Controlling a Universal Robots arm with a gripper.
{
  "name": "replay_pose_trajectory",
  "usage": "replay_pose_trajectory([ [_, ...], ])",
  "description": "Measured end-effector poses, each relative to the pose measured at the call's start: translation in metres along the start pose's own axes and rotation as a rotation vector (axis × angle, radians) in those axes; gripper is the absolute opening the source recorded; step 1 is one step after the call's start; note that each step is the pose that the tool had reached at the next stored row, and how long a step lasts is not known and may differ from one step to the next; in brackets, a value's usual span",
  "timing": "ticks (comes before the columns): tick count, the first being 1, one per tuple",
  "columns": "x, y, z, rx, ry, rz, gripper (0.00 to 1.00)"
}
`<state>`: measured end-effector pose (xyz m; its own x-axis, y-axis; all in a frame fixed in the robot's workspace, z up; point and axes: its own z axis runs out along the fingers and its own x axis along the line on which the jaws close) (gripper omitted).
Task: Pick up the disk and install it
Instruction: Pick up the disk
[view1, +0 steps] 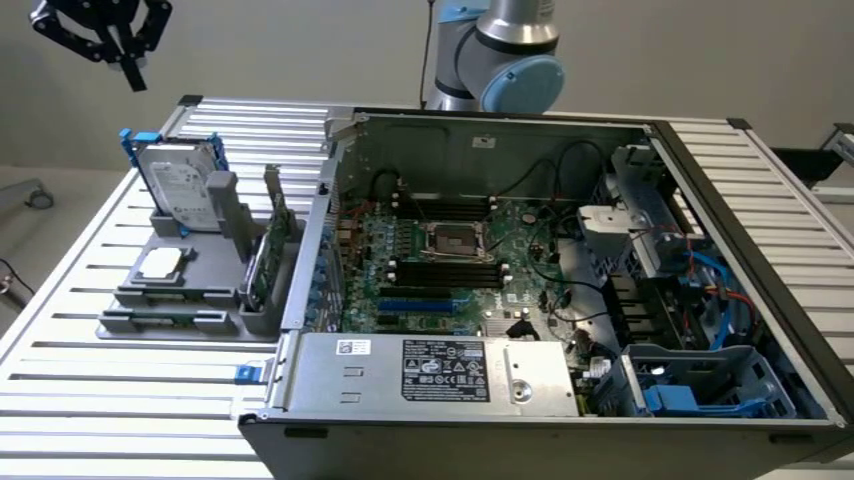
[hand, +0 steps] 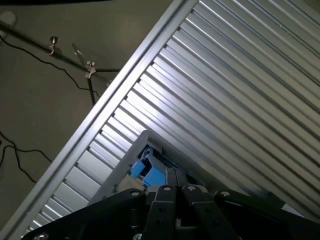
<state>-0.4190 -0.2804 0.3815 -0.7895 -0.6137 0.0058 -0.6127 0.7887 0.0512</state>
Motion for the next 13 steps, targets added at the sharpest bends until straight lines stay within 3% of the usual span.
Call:
replay_pose_trajectory([
  [3,0.0009,0.0011,0.0008,0.0031,0.0026,-0.023,0.11],
  [6,0.0016,0.0019,0.0011,0.0107,0.0092,-0.047,0.11],
  [13,0.0017,0.0019,0.0012,0.0210,0.0221,-0.174,0.11],
])
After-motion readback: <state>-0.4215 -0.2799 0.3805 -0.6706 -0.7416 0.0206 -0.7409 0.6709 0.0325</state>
